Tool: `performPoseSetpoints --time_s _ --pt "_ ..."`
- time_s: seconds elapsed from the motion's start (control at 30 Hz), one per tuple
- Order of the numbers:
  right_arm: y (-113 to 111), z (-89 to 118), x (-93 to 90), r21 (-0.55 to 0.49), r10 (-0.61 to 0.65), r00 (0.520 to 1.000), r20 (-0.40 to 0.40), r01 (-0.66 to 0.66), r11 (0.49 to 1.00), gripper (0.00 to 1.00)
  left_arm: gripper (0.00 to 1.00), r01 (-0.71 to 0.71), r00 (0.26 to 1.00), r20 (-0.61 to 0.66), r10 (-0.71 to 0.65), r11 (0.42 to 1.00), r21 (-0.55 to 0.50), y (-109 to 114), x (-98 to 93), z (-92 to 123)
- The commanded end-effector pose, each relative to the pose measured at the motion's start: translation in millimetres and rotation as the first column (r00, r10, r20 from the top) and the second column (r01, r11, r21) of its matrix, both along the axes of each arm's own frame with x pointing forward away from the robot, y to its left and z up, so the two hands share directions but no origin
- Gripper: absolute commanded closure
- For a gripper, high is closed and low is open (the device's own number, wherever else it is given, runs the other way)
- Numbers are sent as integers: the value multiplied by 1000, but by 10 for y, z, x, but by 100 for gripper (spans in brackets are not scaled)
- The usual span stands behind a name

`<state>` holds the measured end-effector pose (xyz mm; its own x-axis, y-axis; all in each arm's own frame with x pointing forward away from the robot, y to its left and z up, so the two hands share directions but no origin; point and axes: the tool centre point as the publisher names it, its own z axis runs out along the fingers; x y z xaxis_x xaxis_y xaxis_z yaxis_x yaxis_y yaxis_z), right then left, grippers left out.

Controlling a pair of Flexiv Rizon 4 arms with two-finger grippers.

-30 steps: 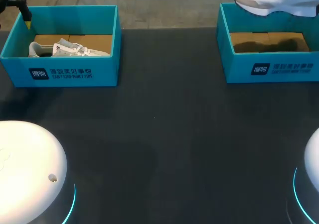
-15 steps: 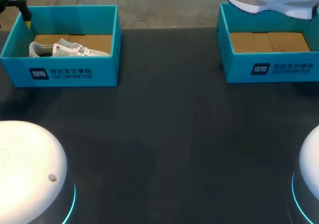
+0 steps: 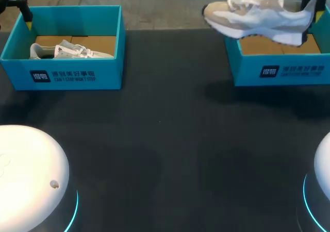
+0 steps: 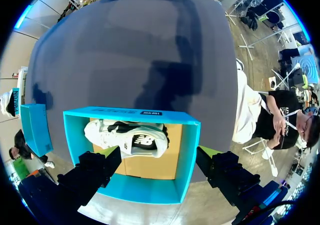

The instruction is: Take the shoe out of the shoebox, open the shoe tongue, remove and reinsert the insole, then place the shoe into the shoebox

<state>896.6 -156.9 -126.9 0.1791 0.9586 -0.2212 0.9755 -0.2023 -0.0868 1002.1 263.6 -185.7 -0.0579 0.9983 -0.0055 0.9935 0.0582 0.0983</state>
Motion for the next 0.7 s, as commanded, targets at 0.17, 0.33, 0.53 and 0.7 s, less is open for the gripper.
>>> performPoseSetpoints --time_s 0.17,0.33,0.53,0.7 --pt "89 -31 -240 -57 75 951 300 -61 997 100 0 0 1000 2 0 1000 3 -2 -13 4" --pt "89 -31 -240 -57 75 951 300 -61 997 100 0 0 1000 2 0 1000 3 -2 -13 4" --pt "175 -17 -308 -49 46 955 293 -33 998 100 0 0 1000 2 0 1000 3 -2 -13 4" --pt "424 -144 -632 -63 48 963 266 -32 997 100 0 0 1000 2 0 1000 3 -2 -13 4"
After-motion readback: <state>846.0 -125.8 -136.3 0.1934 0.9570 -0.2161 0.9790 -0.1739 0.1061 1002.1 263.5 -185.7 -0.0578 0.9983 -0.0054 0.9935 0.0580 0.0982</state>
